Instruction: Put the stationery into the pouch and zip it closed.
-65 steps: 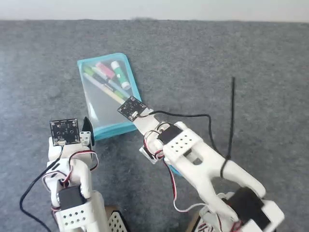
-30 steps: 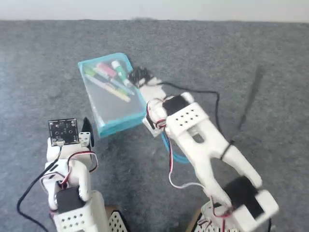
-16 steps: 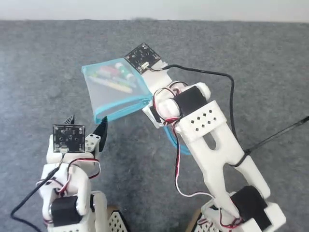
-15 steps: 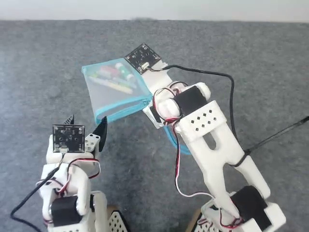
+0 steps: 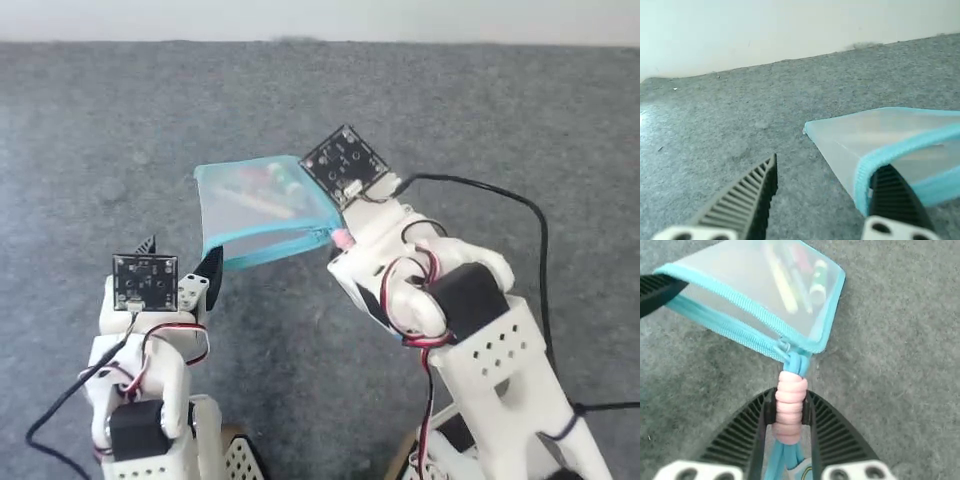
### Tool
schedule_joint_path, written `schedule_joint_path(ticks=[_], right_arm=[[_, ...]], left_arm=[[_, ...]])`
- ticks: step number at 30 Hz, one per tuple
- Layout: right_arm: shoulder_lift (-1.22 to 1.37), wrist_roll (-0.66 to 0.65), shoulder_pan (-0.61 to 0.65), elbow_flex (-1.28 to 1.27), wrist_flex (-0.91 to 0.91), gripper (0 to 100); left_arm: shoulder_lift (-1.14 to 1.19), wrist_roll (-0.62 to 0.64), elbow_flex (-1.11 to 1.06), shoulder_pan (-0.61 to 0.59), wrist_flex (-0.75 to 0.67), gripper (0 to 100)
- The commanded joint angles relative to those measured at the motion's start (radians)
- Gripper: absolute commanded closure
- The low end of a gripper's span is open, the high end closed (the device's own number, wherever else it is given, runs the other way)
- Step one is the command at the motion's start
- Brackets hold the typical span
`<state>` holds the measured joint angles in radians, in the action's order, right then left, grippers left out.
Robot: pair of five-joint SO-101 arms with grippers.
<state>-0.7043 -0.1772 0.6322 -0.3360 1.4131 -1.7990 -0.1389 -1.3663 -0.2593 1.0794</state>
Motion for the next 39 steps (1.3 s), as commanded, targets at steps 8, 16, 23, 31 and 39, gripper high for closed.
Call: schedule_joint_path(ticks=[8, 16, 23, 31, 39], right_arm=[[-0.067, -0.028, -0.008, -0.091, -0.035, 99.2], [-0.234, -0.057, -0.008, -0.129, -0.035, 99.2], [-0.317, -0.071, -0.008, -0.157, -0.033, 99.2], [-0.34, -0.199, 0.179, -0.25, 0.013, 96.0], [-0.631, -0.242, 0.381, -0.307, 0.047, 75.5]], left_arm=[[-0.012, 0.011, -0.005, 0.021, -0.041, 72], [-0.012, 0.008, -0.147, 0.041, -0.146, 73], [-0.014, 0.006, -0.211, 0.041, -0.219, 88], [-0.018, 0.011, -0.209, 0.043, -0.222, 99], [-0.018, 0.011, -0.206, 0.041, -0.221, 99]])
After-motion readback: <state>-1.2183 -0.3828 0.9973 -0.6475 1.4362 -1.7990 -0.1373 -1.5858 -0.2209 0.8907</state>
